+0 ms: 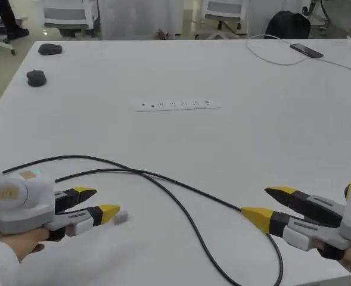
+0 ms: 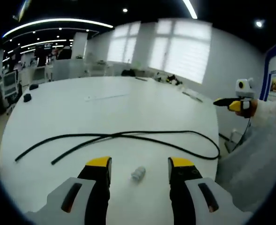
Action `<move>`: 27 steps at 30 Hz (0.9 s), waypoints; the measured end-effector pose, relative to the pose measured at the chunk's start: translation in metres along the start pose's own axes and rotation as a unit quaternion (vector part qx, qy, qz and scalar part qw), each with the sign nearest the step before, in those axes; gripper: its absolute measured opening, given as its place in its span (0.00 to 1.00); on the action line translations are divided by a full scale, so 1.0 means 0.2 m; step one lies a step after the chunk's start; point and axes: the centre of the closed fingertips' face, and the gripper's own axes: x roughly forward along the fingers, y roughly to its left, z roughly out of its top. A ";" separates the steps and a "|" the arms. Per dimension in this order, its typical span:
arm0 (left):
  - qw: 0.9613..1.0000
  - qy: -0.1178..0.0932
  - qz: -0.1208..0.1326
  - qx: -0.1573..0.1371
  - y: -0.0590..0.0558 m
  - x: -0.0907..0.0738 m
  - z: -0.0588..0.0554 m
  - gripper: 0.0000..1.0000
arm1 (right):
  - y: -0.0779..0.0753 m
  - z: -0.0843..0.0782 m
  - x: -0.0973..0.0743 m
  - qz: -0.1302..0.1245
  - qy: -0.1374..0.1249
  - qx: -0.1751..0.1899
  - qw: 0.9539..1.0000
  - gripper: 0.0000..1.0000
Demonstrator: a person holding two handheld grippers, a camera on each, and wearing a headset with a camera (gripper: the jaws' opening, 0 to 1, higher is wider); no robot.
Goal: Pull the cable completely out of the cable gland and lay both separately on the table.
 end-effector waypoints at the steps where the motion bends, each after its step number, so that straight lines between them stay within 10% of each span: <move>1: 1.000 -0.005 0.009 0.003 0.01 -0.09 0.04 0.55 | 0.01 -0.01 -0.01 0.003 0.011 -0.002 1.000 0.57; 5: 1.000 -0.005 0.029 -0.011 0.01 -0.36 0.11 0.76 | 0.01 -0.04 -0.04 0.001 0.040 -0.001 0.999 0.60; 12: 0.996 -0.016 0.071 -0.049 -0.03 -0.73 0.09 0.82 | 0.01 -0.10 -0.13 -0.024 0.066 0.011 0.998 0.64; 20: 0.997 0.015 0.060 -0.048 -0.19 -0.80 -0.06 0.80 | 0.03 -0.18 -0.18 -0.033 0.074 0.041 0.996 0.64; 27: 0.995 0.032 0.083 -0.040 -0.18 -0.78 -0.10 0.80 | 0.07 -0.19 -0.11 -0.012 0.090 0.025 0.996 0.64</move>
